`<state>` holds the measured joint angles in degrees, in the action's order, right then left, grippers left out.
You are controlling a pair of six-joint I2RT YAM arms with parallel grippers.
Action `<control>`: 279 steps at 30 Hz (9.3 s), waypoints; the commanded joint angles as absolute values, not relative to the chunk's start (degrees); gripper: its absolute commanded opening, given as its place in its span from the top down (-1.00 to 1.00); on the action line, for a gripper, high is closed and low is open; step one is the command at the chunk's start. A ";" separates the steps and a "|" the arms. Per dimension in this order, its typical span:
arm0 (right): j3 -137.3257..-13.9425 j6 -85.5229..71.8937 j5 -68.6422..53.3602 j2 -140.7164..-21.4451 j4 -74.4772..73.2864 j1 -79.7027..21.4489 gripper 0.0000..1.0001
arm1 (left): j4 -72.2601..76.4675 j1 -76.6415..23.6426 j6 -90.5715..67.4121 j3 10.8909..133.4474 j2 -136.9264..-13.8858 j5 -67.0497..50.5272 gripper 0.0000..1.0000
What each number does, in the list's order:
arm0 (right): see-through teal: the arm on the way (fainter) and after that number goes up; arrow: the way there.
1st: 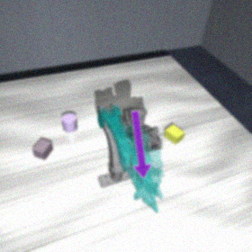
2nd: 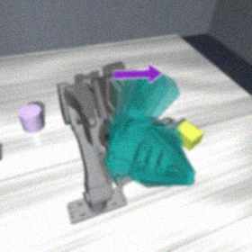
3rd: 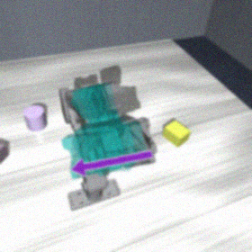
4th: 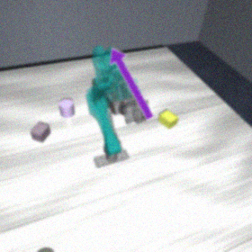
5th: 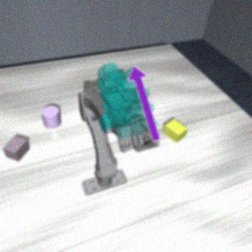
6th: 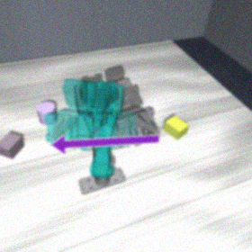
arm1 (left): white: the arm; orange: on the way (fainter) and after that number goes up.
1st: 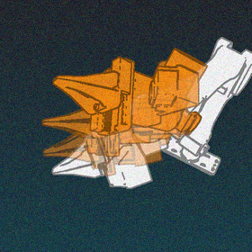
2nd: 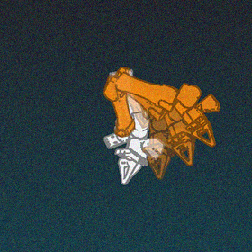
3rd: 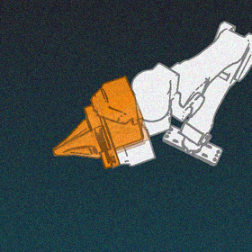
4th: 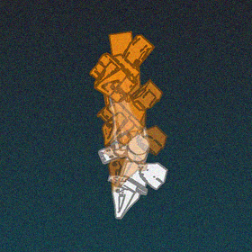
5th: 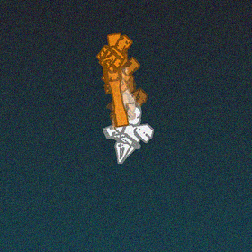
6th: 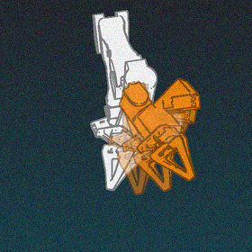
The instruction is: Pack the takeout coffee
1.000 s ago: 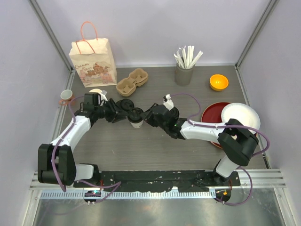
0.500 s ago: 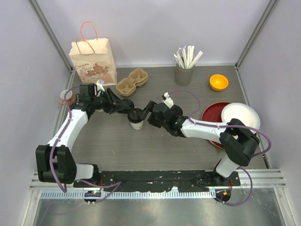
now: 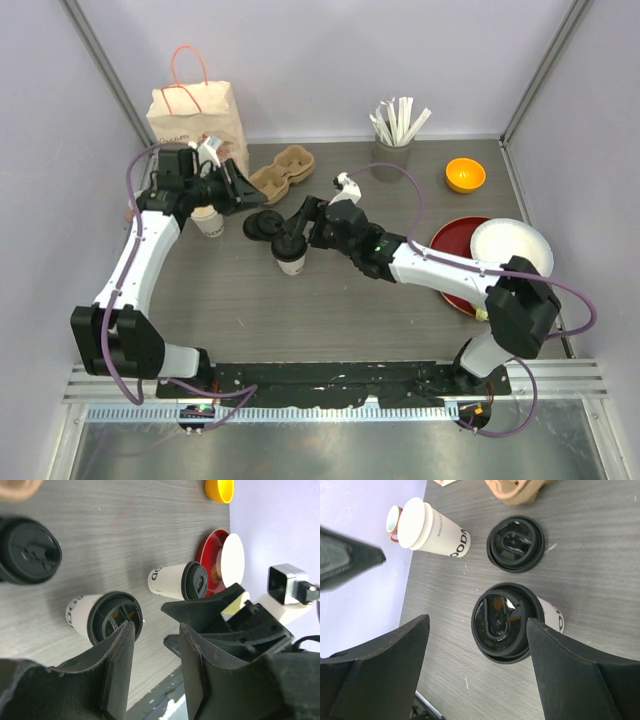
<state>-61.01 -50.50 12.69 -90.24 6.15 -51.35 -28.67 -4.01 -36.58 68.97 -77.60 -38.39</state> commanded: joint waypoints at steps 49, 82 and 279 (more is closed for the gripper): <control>-63.71 -22.23 -1.84 -80.14 7.03 -38.85 -0.73 | -10.01 20.66 -9.67 115.39 -108.45 -47.40 -0.25; -68.91 -27.60 -3.61 -86.49 7.47 -38.32 -0.70 | -4.31 16.70 -6.50 125.07 -120.33 -36.03 1.00; -87.36 -22.59 2.81 -55.63 -57.66 -37.00 -0.55 | -39.11 -17.23 15.38 113.90 -127.35 -12.84 0.36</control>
<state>-86.59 -22.46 2.13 -56.12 -59.75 -37.06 -38.15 -17.19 14.06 109.95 -125.01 -13.28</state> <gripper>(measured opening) 0.777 0.320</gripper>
